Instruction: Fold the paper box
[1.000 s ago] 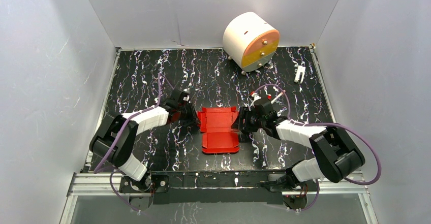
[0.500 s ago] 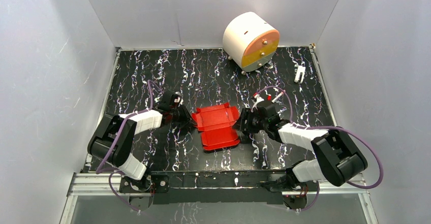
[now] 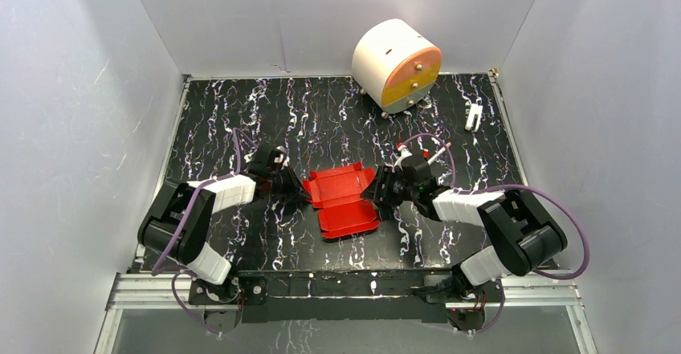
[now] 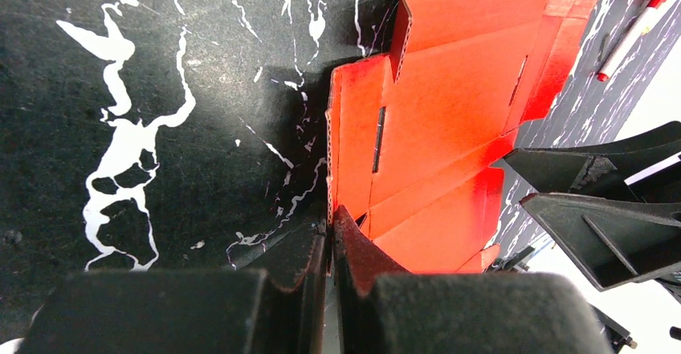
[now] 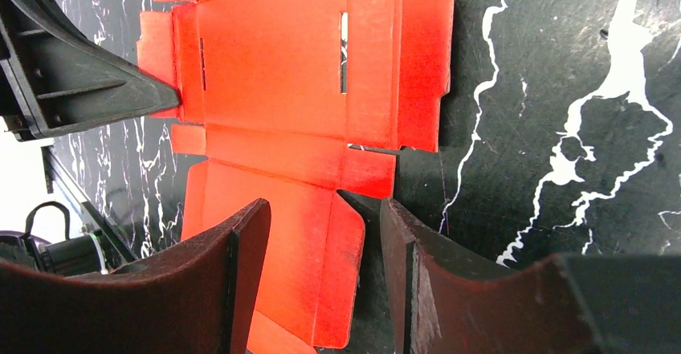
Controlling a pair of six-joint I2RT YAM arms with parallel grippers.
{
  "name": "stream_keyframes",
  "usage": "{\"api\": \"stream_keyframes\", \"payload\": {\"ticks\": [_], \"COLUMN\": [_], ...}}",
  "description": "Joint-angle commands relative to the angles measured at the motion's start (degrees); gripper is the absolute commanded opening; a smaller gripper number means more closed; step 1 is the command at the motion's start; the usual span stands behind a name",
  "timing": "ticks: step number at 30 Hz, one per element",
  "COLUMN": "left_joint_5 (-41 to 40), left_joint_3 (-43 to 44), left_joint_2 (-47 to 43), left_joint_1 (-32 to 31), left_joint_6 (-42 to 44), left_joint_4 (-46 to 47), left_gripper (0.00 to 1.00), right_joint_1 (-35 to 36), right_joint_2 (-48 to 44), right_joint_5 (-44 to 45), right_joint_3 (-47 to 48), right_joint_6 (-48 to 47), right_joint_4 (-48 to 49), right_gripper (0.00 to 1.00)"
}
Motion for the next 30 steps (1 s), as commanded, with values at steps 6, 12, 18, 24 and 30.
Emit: {"api": "stream_keyframes", "payload": {"ticks": [6, 12, 18, 24, 30], "left_joint_5": [1.5, 0.5, 0.2, 0.3, -0.1], "left_joint_3": [-0.3, -0.2, 0.1, 0.1, -0.1], "left_joint_2": [-2.4, -3.3, -3.8, -3.6, -4.0], "left_joint_1": [0.4, 0.4, 0.4, 0.4, 0.4], "left_joint_6": [0.6, 0.8, 0.9, 0.7, 0.9], "left_joint_4": [-0.1, -0.8, -1.1, -0.7, -1.0], "left_gripper": [0.03, 0.03, 0.04, 0.05, 0.05], "right_joint_1": [-0.2, -0.2, 0.3, 2.1, 5.2], "right_joint_2": [1.4, 0.0, -0.9, 1.9, 4.8], "right_joint_5": [0.0, 5.3, 10.8, 12.1, 14.1], "right_joint_3": [2.1, 4.5, 8.8, 14.2, 17.7], "right_joint_6": [-3.0, -3.9, -7.4, -9.3, -9.5], "right_joint_4": [1.0, -6.8, -16.5, -24.6, -28.4], "right_gripper": [0.57, 0.56, 0.57, 0.58, 0.59]}}
